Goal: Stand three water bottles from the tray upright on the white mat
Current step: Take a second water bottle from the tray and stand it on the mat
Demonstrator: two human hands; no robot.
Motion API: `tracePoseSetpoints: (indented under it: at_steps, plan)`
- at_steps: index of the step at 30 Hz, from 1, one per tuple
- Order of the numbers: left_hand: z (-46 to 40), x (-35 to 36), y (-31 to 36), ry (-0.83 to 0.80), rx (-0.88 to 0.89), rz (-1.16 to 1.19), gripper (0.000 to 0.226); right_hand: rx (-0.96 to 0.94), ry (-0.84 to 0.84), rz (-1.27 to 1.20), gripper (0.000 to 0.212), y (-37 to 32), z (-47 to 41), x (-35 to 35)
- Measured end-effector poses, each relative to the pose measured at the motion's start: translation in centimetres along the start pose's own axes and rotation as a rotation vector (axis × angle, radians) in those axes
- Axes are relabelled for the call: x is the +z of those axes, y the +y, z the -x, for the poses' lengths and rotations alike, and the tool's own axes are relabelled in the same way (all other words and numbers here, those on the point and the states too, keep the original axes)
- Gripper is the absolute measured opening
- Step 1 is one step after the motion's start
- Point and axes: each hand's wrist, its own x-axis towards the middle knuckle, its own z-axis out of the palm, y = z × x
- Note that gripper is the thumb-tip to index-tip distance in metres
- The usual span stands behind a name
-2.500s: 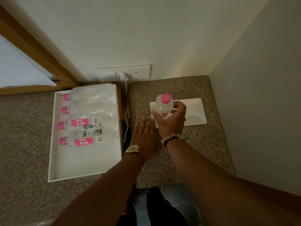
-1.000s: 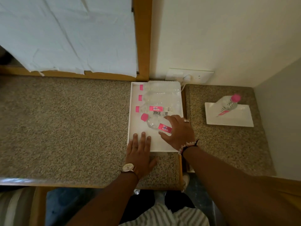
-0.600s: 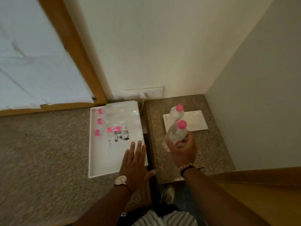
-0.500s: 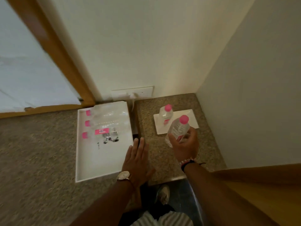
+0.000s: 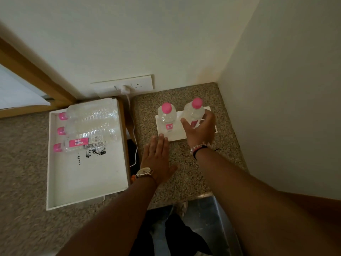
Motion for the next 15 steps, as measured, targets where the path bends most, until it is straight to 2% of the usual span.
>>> tracePoseSetpoints:
  at_steps: [4, 8, 15]
  plan:
    - [0.25, 0.47, -0.24, -0.009, -0.001, -0.002, 0.104, -0.04, 0.015, 0.016, 0.073, 0.36, 0.04, 0.8]
    - [0.22, 0.42, -0.45, -0.019, 0.005, -0.023, 0.102, 0.004, 0.005, -0.01, 0.083, 0.79, -0.01, 1.02]
    - [0.24, 0.36, -0.63, -0.015, 0.015, -0.03, 0.101, 0.008, -0.042, 0.048, 0.085, 0.98, 0.08, 0.93]
